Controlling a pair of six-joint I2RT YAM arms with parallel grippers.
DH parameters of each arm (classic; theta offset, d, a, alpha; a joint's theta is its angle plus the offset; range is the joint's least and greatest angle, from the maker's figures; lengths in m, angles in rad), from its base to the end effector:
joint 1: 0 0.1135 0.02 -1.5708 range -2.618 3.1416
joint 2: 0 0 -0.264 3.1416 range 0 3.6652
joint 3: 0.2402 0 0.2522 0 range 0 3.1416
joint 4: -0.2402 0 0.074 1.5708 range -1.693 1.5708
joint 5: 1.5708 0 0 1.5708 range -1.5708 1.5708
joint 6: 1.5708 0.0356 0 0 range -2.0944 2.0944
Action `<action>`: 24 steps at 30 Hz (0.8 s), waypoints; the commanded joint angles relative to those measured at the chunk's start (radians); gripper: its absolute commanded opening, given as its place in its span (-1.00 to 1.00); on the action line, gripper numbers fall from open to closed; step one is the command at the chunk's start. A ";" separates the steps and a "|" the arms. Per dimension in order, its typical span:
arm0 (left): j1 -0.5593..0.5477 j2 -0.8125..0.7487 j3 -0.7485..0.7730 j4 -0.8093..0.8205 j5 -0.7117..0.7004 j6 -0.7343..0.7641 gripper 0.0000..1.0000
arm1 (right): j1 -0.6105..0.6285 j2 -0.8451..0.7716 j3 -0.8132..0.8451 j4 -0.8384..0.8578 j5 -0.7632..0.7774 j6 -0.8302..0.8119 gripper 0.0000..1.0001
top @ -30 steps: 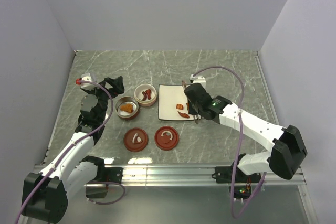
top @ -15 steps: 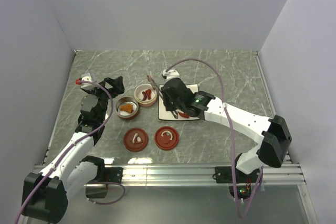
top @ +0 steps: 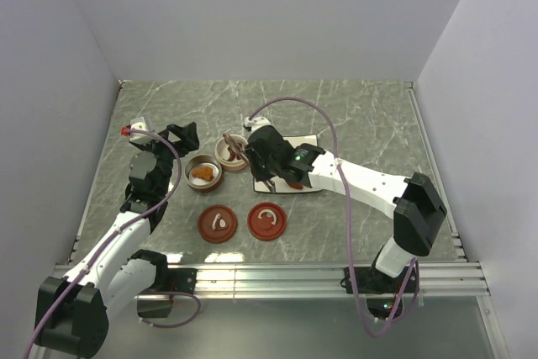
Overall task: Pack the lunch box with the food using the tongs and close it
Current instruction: Place the food into the lunch box
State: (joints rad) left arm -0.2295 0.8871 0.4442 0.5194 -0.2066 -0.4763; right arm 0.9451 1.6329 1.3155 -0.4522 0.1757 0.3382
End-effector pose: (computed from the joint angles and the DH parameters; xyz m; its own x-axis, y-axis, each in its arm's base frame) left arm 0.2050 -0.0404 0.2757 0.0554 -0.4738 -0.8789 0.0550 0.8804 -0.4711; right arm 0.2195 0.2931 0.2817 -0.6248 -0.3070 -0.7179 -0.5483 0.8271 0.1235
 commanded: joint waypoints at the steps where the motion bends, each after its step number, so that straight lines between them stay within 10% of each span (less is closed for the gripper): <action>1: 0.004 -0.004 -0.001 0.047 0.009 -0.005 0.99 | 0.011 -0.013 0.047 0.063 -0.027 -0.016 -0.56; 24: 0.004 -0.017 -0.006 0.047 0.007 -0.007 0.99 | 0.017 0.030 0.033 0.012 0.036 0.018 -0.35</action>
State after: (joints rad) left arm -0.2295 0.8871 0.4442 0.5194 -0.2066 -0.4763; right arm 0.9558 1.6749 1.3163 -0.4488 0.1619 0.3473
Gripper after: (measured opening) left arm 0.995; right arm 0.316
